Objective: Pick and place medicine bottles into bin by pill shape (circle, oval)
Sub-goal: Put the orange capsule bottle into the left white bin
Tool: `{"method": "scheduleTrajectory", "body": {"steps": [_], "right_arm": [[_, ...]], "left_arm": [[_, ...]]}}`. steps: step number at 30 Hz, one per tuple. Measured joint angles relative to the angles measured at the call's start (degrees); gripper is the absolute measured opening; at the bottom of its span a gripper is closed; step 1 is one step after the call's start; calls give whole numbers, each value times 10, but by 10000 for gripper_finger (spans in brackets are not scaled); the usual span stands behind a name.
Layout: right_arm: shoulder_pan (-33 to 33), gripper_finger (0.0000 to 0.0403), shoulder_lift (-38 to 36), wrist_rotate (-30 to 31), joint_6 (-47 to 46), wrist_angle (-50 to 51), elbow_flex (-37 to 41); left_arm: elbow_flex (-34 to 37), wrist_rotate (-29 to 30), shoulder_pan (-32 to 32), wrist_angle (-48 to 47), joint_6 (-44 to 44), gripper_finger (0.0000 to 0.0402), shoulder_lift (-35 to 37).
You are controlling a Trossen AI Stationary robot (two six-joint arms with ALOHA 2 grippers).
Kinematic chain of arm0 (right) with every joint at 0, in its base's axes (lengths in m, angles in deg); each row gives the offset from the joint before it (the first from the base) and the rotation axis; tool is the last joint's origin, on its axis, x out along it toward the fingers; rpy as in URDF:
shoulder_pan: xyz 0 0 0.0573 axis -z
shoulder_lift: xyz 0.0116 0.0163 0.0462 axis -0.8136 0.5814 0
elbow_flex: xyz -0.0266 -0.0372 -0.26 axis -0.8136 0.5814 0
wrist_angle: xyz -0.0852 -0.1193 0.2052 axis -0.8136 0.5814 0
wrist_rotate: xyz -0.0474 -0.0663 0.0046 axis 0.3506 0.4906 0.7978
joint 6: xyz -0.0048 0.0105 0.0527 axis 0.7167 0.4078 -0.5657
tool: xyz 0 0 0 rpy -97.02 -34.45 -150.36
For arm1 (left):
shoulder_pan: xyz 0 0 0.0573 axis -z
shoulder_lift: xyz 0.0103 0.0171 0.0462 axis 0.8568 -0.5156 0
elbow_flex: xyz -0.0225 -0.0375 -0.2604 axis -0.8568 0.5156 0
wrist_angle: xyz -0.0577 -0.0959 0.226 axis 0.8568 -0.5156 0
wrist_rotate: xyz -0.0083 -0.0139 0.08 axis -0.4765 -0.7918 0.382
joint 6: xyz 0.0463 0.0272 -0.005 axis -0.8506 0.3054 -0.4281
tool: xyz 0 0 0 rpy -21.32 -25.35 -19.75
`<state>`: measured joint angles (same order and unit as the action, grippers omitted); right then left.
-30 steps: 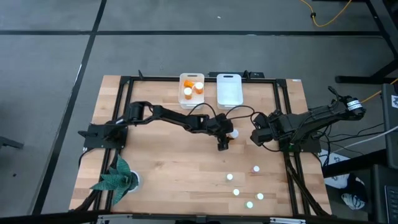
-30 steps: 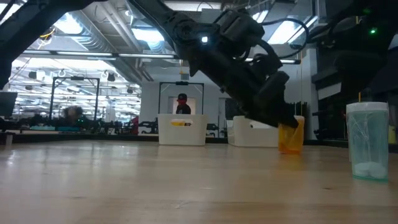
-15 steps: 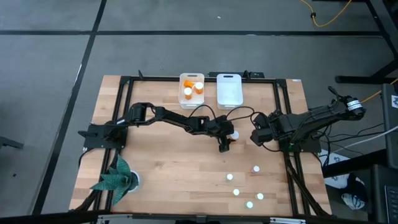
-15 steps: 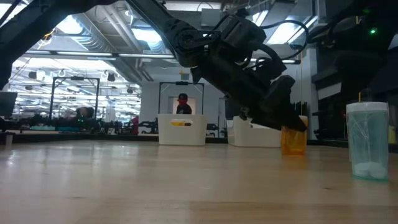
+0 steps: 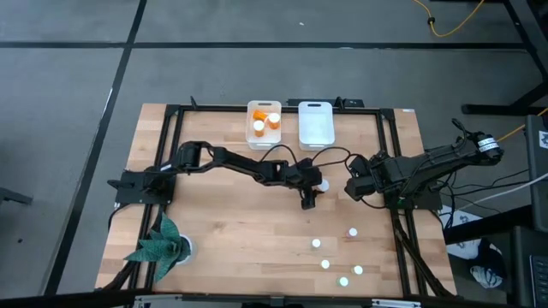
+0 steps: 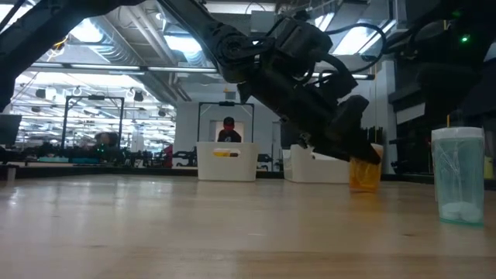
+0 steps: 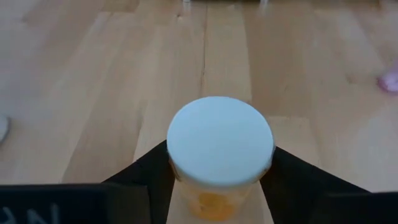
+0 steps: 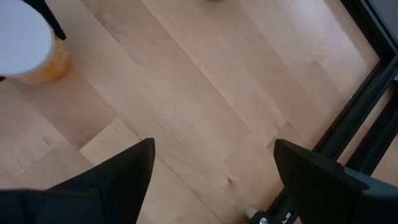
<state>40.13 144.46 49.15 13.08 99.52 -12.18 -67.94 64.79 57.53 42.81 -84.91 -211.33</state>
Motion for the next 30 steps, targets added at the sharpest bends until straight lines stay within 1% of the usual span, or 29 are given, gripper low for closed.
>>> {"method": "scheduleTrajectory", "body": {"steps": [2, 5, 9, 16, 20, 22, 24, 27, 30], "right_arm": [[0, 330, 0, 0, 0, 0, 0], [0, 330, 0, 0, 0, -1, 0], [0, 330, 0, 0, 0, -5, 2], [0, 330, 0, 0, 0, -9, 2], [0, 330, 0, 0, 0, -10, 2], [0, 330, 0, 0, 0, -12, 2], [0, 330, 0, 0, 0, -13, 2], [0, 330, 0, 0, 0, -13, 2], [0, 330, 0, 0, 1, -14, 2]], "left_arm": [[0, 0, 0, 3, -5, 180, 8], [0, 0, -6, -23, -13, 178, 36], [0, 12, -19, -131, -49, 178, 90], [0, 110, -42, -316, -80, 178, 220], [6, 141, -57, -368, -81, 178, 299], [33, 143, -69, -357, -80, 178, 342], [80, 144, -84, -326, -77, 178, 383], [185, 142, -114, -233, -65, 178, 438], [287, 129, -150, -118, -47, 178, 459]]}}
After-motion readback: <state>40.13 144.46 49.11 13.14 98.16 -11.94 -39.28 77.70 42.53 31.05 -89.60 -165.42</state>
